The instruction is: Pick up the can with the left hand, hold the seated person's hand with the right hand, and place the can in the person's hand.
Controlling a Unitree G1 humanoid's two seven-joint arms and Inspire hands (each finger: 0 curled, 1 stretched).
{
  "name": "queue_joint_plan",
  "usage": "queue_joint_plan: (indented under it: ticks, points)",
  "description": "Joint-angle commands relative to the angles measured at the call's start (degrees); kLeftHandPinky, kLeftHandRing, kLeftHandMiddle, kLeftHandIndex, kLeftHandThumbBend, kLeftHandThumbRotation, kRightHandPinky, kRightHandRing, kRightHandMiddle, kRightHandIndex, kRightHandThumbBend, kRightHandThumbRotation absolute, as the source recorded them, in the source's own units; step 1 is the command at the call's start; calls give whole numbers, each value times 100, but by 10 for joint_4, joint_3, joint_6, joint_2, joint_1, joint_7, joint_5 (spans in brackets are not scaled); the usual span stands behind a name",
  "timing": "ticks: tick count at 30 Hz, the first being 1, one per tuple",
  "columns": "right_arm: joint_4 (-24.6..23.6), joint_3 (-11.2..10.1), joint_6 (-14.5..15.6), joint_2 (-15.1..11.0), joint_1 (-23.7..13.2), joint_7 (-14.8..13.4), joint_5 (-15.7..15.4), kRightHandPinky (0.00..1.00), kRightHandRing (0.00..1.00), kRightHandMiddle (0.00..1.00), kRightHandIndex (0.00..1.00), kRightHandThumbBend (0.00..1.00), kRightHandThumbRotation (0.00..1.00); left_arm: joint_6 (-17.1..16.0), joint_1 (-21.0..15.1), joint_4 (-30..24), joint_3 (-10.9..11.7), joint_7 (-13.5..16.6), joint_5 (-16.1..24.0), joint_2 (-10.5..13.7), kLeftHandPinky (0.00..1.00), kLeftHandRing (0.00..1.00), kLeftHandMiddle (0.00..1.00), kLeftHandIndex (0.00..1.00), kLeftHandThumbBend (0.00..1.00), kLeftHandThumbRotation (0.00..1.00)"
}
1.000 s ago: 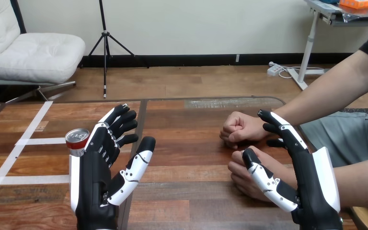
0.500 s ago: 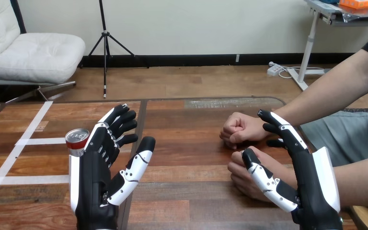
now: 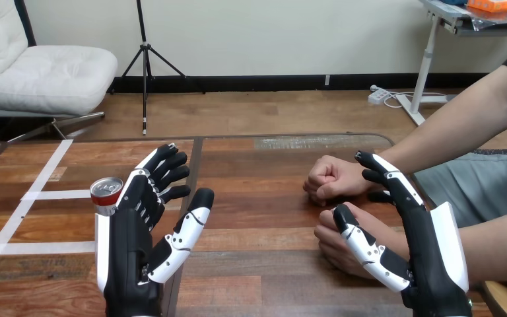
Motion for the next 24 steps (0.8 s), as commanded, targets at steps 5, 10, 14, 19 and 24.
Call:
queue_joint_plan:
  ticks: [5,10,14,19,24]
  points:
    - [-20,-7,-3,2,-39,0,10,73,84,87,84,45,51,-10,-10,-16,12,1,1,-9,68,75,77,78,59,35]
    - [-21,-7,-1,2,-39,0,7,73,84,87,84,45,51,-9,-12,-20,22,10,10,-6,68,76,77,78,58,35]
    - [-22,-7,-1,2,-39,0,8,73,84,87,84,45,50,-12,-15,-21,27,12,10,-4,68,77,78,79,58,35]
    - [-22,-7,0,2,-40,0,7,73,84,87,84,45,50,-20,-20,-19,40,22,13,-6,70,78,78,79,59,34]
    - [-21,-7,0,2,-40,-2,4,73,84,87,84,45,50,-45,-35,-3,63,52,42,-2,71,78,79,79,58,31]
